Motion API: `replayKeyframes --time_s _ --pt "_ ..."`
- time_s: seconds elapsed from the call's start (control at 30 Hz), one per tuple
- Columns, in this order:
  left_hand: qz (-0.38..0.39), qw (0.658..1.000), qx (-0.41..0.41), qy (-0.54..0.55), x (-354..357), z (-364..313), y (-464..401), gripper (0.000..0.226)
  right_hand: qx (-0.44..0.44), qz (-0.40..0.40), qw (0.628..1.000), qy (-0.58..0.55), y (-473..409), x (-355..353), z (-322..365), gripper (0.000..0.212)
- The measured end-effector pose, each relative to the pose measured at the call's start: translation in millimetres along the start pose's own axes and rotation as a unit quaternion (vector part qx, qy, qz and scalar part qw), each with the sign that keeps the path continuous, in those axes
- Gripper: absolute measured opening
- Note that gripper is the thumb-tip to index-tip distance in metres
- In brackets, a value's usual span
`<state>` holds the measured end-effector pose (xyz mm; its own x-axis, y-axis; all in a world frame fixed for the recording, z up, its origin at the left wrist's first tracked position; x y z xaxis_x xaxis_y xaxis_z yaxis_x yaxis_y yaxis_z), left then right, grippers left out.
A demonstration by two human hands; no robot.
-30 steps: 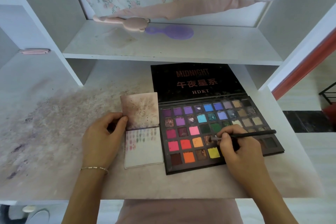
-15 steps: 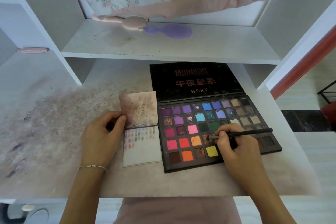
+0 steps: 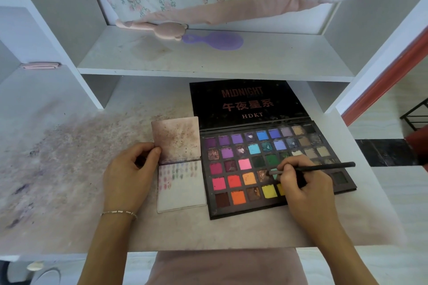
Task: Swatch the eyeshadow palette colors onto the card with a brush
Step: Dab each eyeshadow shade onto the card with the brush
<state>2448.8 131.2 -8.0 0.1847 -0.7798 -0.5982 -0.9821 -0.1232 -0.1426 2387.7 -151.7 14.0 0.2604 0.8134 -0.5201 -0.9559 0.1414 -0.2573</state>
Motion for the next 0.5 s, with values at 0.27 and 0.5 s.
replayKeyframes --time_s 0.27,0.5 --pt "-0.004 1.0 0.002 0.001 1.2 0.8 -0.3 0.014 0.008 0.035 0.998 -0.049 -0.1 22.9 15.3 0.018" --pt "-0.009 1.0 -0.003 -0.003 1.0 2.9 -1.1 0.01 0.006 0.134 0.988 -0.076 1.0 66.4 38.3 0.01"
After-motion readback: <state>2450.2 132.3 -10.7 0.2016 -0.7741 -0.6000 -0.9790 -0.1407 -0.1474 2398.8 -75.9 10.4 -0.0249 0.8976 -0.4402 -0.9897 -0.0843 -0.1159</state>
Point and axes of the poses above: each hand's wrist, its own y-axis away from the middle knuckle, its own x-axis out of the palm, z = x × y, the point moved 6 cm from there along -y, towards the middle knuckle, and after that the axes turned 6 degrees about z, right-handed, at the moved point
